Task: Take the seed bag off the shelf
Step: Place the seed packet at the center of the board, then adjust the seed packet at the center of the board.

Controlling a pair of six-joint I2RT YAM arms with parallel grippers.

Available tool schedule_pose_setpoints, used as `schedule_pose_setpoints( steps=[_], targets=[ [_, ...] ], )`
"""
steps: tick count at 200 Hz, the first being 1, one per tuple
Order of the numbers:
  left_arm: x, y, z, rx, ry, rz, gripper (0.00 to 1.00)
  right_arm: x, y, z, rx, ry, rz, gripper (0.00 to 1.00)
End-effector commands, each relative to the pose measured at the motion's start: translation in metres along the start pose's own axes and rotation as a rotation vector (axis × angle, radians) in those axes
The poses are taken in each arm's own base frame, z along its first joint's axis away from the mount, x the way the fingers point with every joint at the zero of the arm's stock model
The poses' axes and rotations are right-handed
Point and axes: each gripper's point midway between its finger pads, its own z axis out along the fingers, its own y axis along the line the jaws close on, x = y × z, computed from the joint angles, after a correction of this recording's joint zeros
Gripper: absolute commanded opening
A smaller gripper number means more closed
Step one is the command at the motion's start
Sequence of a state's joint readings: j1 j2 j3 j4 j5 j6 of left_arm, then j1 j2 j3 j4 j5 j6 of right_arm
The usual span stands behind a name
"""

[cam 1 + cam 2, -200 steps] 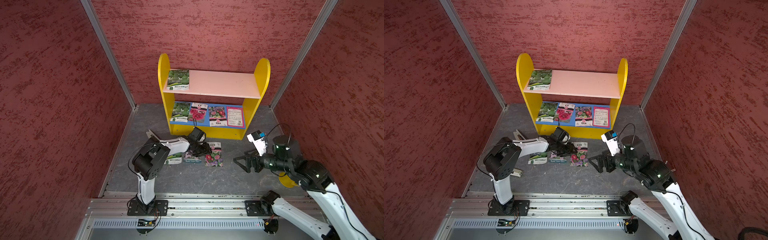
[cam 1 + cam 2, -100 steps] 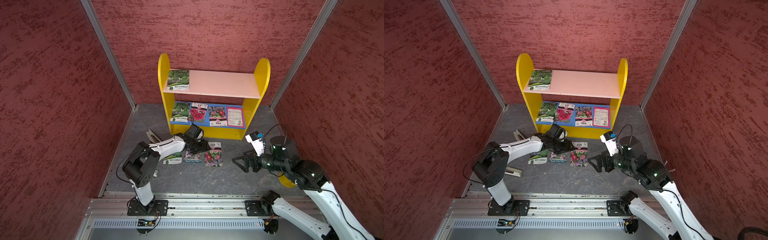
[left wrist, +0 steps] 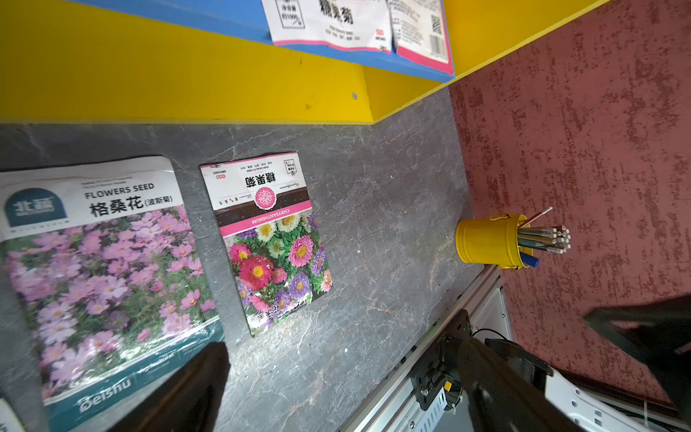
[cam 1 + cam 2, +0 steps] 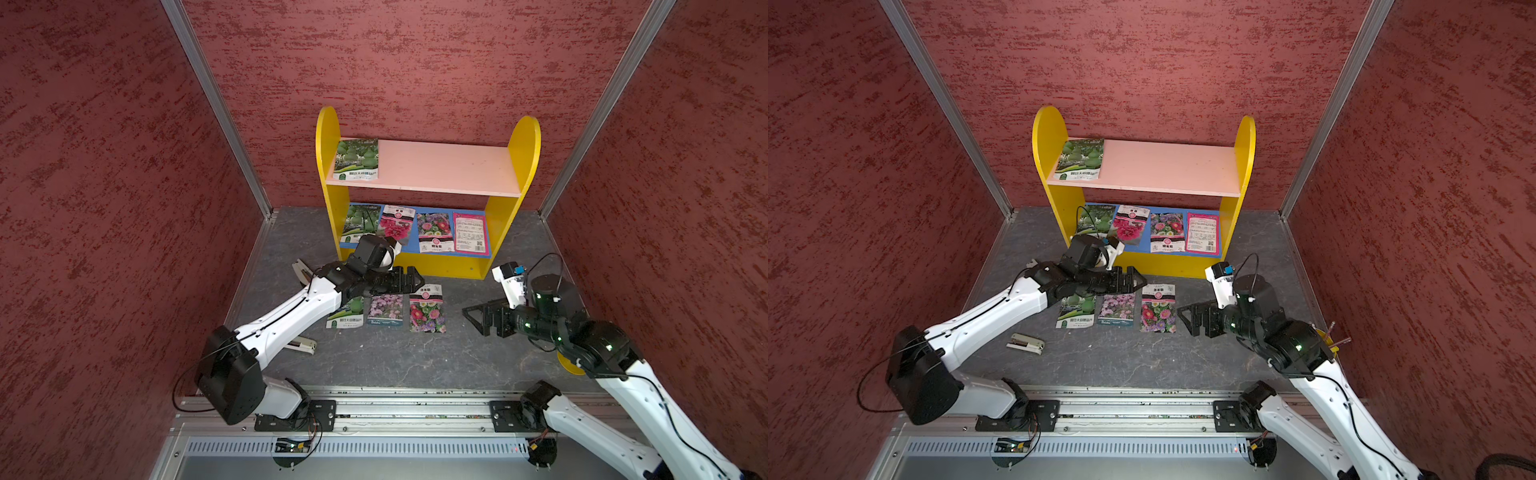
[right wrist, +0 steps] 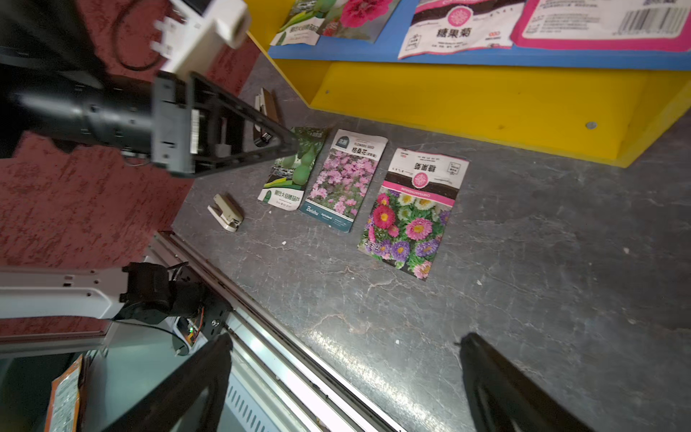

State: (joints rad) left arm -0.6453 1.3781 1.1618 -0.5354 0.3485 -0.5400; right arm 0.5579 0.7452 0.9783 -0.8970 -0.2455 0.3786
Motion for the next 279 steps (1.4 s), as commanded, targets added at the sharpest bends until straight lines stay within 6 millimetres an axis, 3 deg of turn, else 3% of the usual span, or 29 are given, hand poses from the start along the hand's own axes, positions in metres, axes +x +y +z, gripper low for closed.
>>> schedule_pose_setpoints(
  steps=[1, 37, 64, 105, 131, 215, 279],
  targets=[
    [-0.005, 0.001, -0.031, -0.044, -0.056, 0.057, 1.00, -0.011, -0.002, 0.009, 0.005, -0.055, 0.015, 0.99],
    [-0.010, 0.001, -0.075, -0.058, -0.146, 0.077, 1.00, 0.001, -0.010, 0.036, 0.001, -0.001, 0.031, 0.98],
    [-0.016, -0.002, -0.100, -0.046, -0.215, 0.101, 1.00, -0.002, -0.011, 0.042, 0.001, -0.007, 0.026, 0.98],
    [-0.032, -0.005, -0.124, -0.040, -0.277, 0.104, 1.00, -0.021, 0.006, 0.043, -0.059, -0.043, 0.007, 0.98],
    [-0.038, -0.006, -0.132, -0.041, -0.299, 0.103, 1.00, -0.025, 0.005, 0.050, -0.043, -0.022, 0.000, 0.96],
    [-0.040, 0.000, -0.160, -0.071, -0.391, 0.096, 1.00, 0.032, -0.023, 0.111, 0.213, 0.122, 0.029, 0.96],
    [-0.026, 0.014, -0.152, -0.088, -0.361, 0.069, 1.00, 0.060, -0.028, 0.174, 0.329, 0.199, -0.038, 0.96]
  ],
)
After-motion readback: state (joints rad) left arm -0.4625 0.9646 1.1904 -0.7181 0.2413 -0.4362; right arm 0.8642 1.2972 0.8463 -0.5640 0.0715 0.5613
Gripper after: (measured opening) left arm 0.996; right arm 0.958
